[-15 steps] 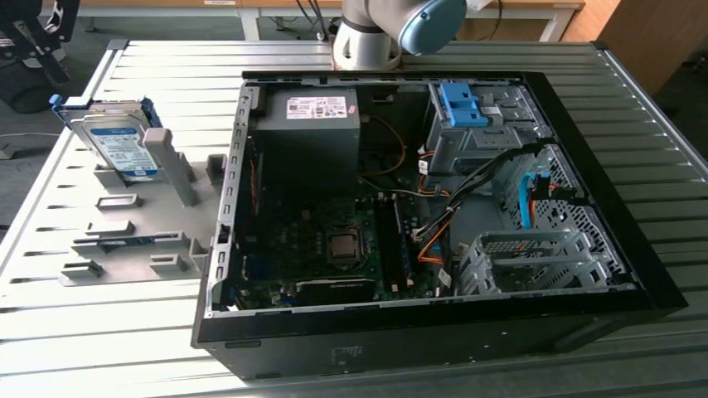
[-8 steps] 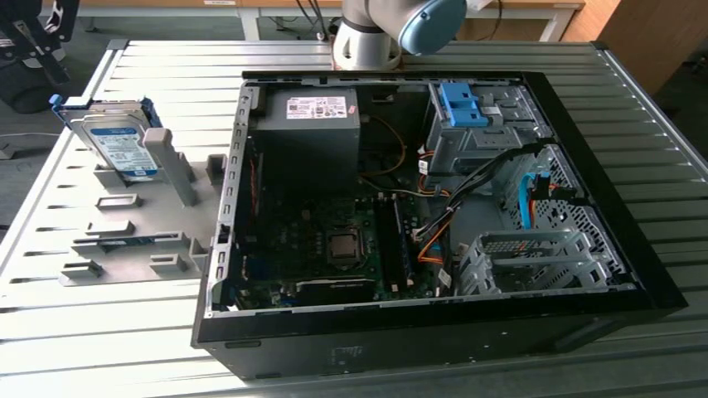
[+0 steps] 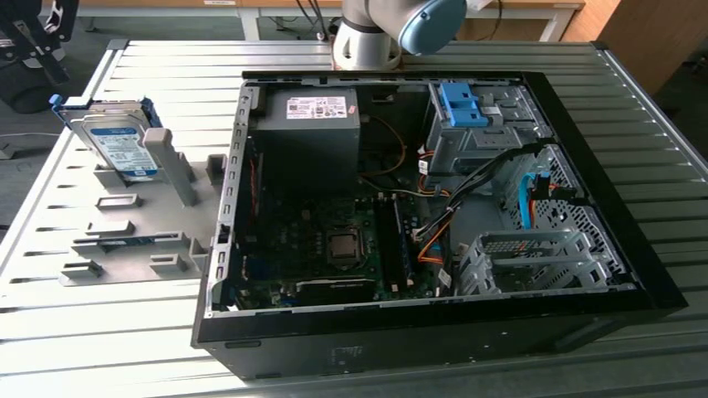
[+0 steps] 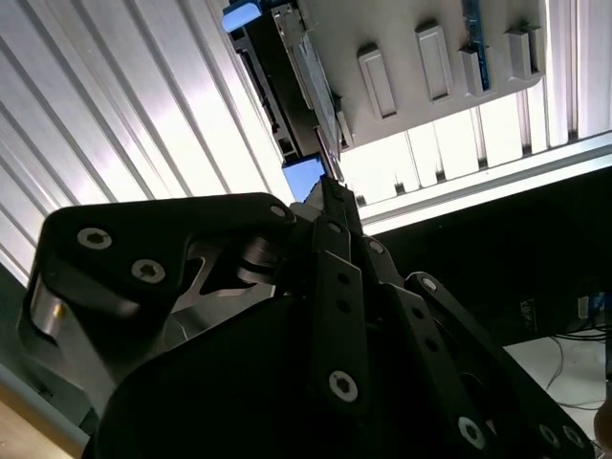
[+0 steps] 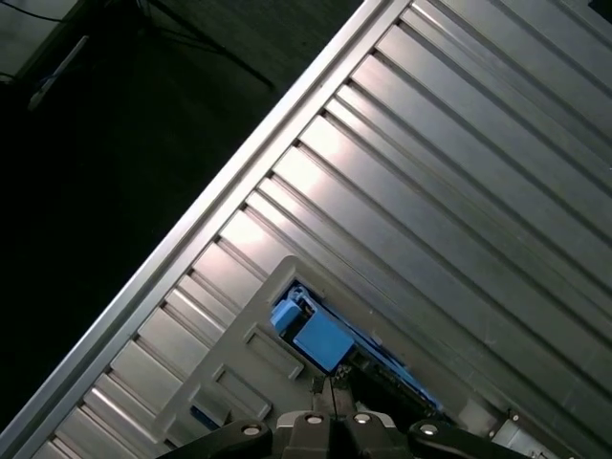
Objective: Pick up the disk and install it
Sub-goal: 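Pick up the disk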
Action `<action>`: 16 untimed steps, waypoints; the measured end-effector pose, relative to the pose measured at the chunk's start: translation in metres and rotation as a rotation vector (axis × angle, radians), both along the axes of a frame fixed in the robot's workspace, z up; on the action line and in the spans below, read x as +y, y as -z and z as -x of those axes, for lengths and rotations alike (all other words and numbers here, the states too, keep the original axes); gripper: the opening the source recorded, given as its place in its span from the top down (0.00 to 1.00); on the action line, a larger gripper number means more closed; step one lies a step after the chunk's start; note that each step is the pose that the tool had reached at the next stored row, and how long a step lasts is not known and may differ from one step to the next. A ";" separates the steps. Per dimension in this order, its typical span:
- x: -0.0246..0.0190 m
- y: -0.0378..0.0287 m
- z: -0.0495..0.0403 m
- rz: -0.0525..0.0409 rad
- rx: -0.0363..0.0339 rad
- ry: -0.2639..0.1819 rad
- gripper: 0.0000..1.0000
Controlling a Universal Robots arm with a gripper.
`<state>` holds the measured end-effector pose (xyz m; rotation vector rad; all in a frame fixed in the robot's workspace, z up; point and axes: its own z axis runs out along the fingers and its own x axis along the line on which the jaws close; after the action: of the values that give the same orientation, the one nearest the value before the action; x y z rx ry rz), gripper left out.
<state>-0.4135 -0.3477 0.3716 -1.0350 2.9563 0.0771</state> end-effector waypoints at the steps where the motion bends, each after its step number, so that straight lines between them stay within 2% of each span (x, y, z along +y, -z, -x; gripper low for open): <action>1: 0.0000 0.0000 0.0000 0.0000 0.0000 -0.003 0.89; 13: 0.0000 0.0000 0.0000 0.0000 -0.0001 -0.041 0.89; 16: 0.0000 0.0000 0.0000 0.0000 0.0000 -0.064 0.89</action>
<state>-0.4135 -0.3477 0.3716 -1.1291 2.9234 0.0776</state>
